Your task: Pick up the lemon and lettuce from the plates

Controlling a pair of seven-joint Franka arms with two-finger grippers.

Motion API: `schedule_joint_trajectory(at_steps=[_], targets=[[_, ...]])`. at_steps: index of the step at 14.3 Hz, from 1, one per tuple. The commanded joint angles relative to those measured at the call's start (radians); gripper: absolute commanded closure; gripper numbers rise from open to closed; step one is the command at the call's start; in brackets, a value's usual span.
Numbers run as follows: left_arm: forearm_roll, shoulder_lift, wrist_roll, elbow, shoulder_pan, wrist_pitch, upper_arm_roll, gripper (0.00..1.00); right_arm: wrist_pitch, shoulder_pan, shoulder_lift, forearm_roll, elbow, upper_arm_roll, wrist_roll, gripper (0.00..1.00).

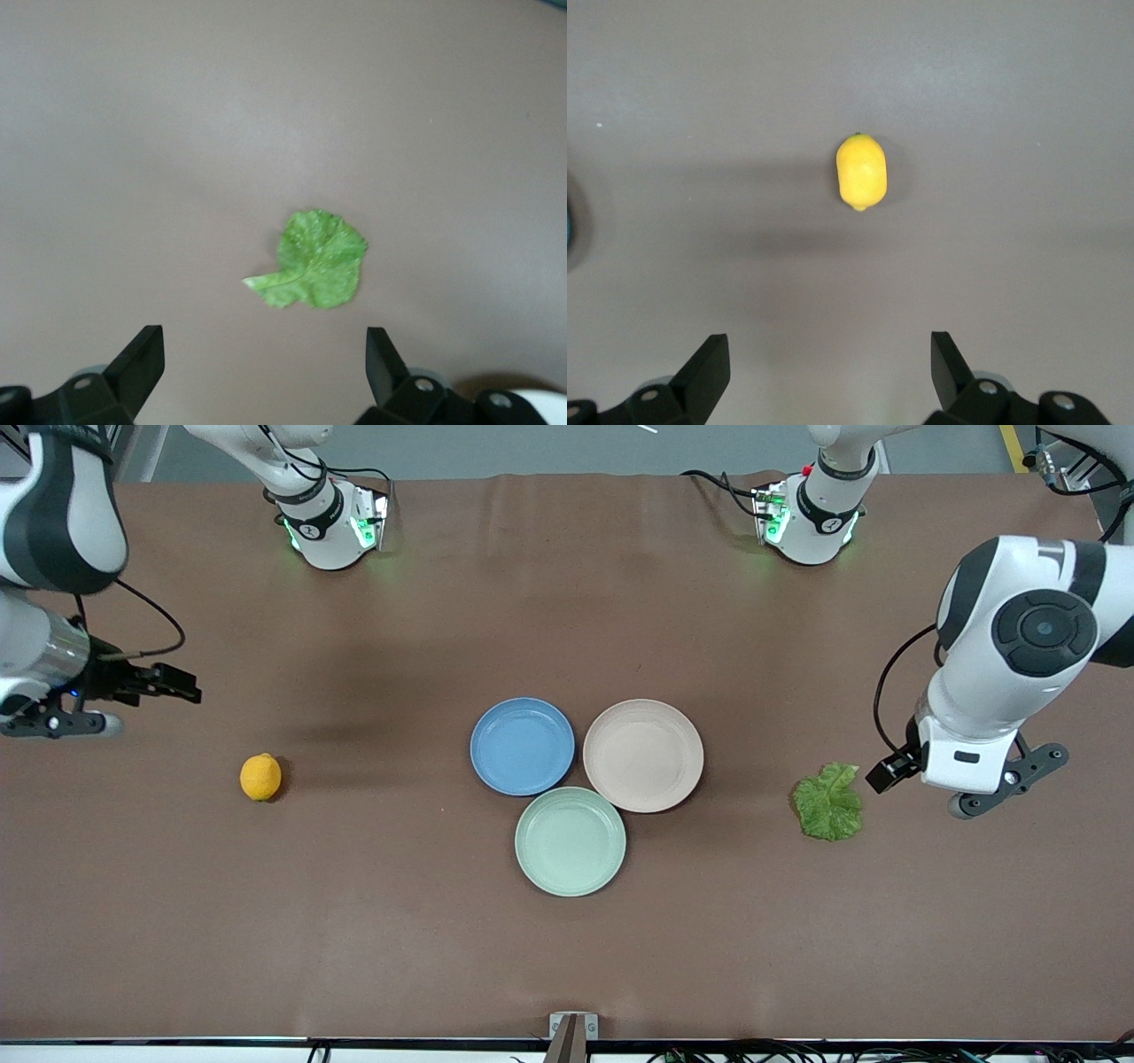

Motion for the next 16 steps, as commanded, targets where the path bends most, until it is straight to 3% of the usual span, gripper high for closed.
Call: schedule_joint_trajectory(at_steps=[1, 3, 6, 12, 16], targets=[[-0.027, 0.000, 0.151, 0.082, 0.004, -0.078, 0.003, 0.00, -0.115, 0.010, 0.018, -0.001, 0.133, 0.010, 0.059, 0.00], [-0.038, -0.047, 0.225, 0.081, -0.028, -0.112, 0.047, 0.00, -0.140, 0.052, 0.014, -0.001, 0.164, 0.009, 0.127, 0.00], [-0.180, -0.157, 0.298, 0.071, -0.146, -0.158, 0.241, 0.00, -0.160, 0.094, 0.015, -0.003, 0.213, 0.009, 0.184, 0.00], [-0.287, -0.273, 0.510, 0.053, -0.196, -0.210, 0.363, 0.00, -0.157, 0.097, 0.027, -0.010, 0.337, 0.009, 0.179, 0.00], [-0.363, -0.322, 0.631, 0.038, -0.194, -0.250, 0.431, 0.00, -0.160, 0.094, 0.027, -0.013, 0.351, 0.005, 0.173, 0.00]])
